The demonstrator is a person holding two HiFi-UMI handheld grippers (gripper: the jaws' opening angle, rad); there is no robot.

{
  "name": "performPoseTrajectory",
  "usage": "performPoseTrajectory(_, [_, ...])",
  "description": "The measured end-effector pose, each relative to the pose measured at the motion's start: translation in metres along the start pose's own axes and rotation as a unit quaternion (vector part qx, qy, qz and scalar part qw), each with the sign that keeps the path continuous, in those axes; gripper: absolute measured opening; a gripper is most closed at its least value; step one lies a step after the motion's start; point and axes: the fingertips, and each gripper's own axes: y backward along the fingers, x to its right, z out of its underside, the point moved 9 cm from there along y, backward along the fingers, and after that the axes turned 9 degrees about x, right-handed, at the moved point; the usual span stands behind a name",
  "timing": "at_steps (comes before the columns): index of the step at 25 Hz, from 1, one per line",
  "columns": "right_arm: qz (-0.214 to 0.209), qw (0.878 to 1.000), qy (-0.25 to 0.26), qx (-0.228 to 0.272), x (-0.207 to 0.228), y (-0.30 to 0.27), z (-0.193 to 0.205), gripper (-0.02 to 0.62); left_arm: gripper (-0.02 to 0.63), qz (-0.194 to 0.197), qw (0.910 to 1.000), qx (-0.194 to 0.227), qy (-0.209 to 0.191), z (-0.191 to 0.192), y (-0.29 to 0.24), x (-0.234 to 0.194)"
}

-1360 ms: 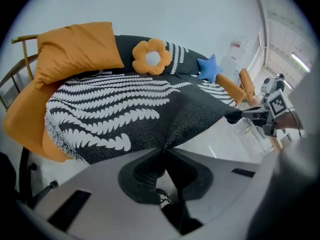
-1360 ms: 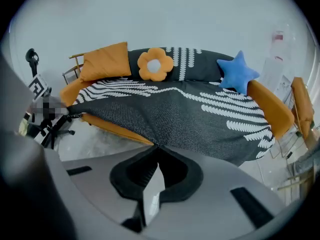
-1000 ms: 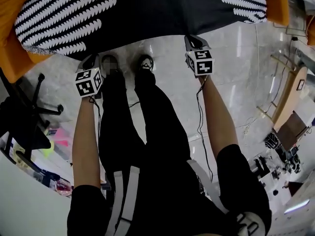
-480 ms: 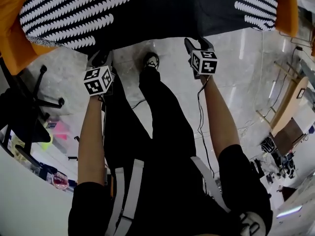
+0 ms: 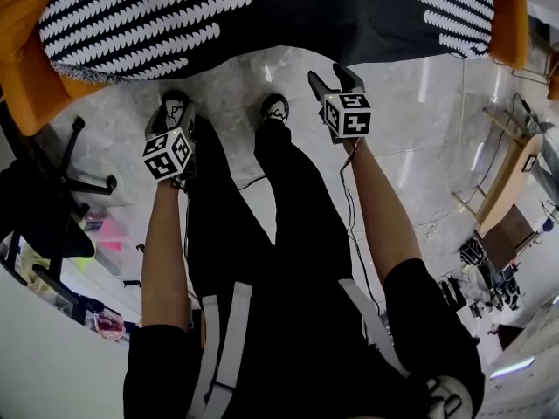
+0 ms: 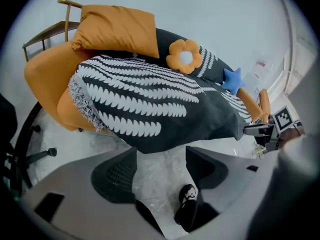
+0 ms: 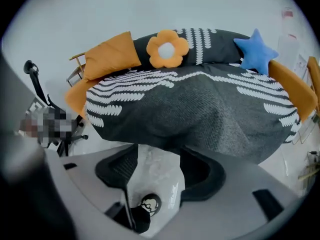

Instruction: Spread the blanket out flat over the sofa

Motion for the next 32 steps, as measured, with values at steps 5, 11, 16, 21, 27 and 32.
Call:
performPoseTrajectory(5, [-0.020,1.000,0.012,-0.002,-0.045,-0.019,-0.019,0.273,0.290,-0.019,0.9997,0.012,0.000,-0.026,-0.002,-0.038])
performPoseTrajectory(11, [-0.043,0.998,0.038,-0.013,-0.091,-0.048,-0.037,0.273,0.290,-0.038,0.9988,0.025,0.016,-0.046,-0.019,-0.087])
performPoseTrajectory(16, [-0.051,0.997,0.048,-0.024,-0.123,-0.074,-0.056,0.272,0.290,-0.070,0.9974,0.017,0.006,-0.060,-0.026,-0.131])
performPoseTrajectory(21, [-0.049,0.997,0.054,-0.030,-0.151,-0.097,-0.079,0.272,0.290,-0.080,0.9966,0.012,0.017,-0.066,-0.041,-0.173])
performPoseTrajectory(27, [-0.060,0.994,0.085,-0.039,-0.184,-0.110,-0.098,0.265,0.290,-0.093,0.9953,0.027,-0.011,-0.077,-0.054,-0.201])
performPoseTrajectory(32, [-0.059,0.992,0.098,-0.047,-0.198,-0.125,-0.111,0.264,0.290,-0.067,0.9970,0.035,-0.018,-0.082,-0.064,-0.203])
